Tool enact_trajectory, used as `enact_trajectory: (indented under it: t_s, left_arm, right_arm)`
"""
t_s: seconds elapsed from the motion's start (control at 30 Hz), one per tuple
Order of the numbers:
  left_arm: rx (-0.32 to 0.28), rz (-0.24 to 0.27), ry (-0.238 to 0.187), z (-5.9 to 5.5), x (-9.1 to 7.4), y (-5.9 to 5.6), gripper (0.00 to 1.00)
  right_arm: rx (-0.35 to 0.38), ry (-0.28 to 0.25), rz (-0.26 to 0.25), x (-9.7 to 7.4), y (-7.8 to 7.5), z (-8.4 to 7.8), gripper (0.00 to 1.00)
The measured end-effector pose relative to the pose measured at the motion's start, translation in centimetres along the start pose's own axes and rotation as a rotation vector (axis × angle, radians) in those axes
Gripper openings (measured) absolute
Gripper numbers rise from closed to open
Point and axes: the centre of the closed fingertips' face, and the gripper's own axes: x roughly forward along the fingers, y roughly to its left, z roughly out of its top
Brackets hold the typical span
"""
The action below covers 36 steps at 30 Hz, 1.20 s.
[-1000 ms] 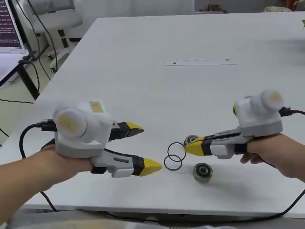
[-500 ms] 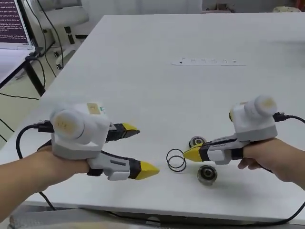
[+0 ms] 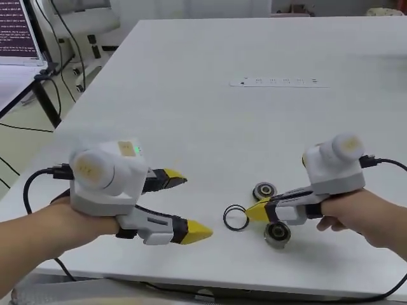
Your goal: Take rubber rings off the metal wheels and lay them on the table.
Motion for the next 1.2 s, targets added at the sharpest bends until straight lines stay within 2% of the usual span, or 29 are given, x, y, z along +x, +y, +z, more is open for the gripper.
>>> enact_trajectory:
  t_s: [0.17,0.43,0.57,0.7,0.83,1.03,1.2]
  left_arm:
    - [-0.001,-0.001,0.004,0.0,0.1,0.2,0.66]
    - [-0.002,-0.004,0.013,-0.2,0.3,0.2,0.66]
    - [0.000,-0.008,0.016,0.0,0.4,0.2,0.66]
    - [0.008,-0.013,0.018,0.5,0.6,0.2,0.65]
    - [0.017,-0.023,0.027,0.7,1.0,0.4,0.65]
    - [0.026,-0.034,0.028,1.5,2.0,0.8,0.65]
    - [0.036,-0.041,0.030,2.2,2.9,0.9,0.65]
  right_arm:
    - [-0.021,0.005,-0.033,0.1,-0.6,-0.1,0.00]
    - [-0.032,0.000,-0.046,-0.3,-0.9,-0.1,0.05]
    - [-0.040,-0.026,-0.048,-1.0,-0.8,0.6,0.08]
    - [-0.045,-0.071,-0.077,-1.9,-1.2,1.6,0.16]
    - [-0.055,-0.100,-0.092,-2.9,-1.3,2.2,0.18]
    - [-0.070,-0.130,-0.132,-4.4,-2.0,2.5,0.27]
    - [-0.079,-0.146,-0.154,-5.3,-2.4,2.5,0.30]
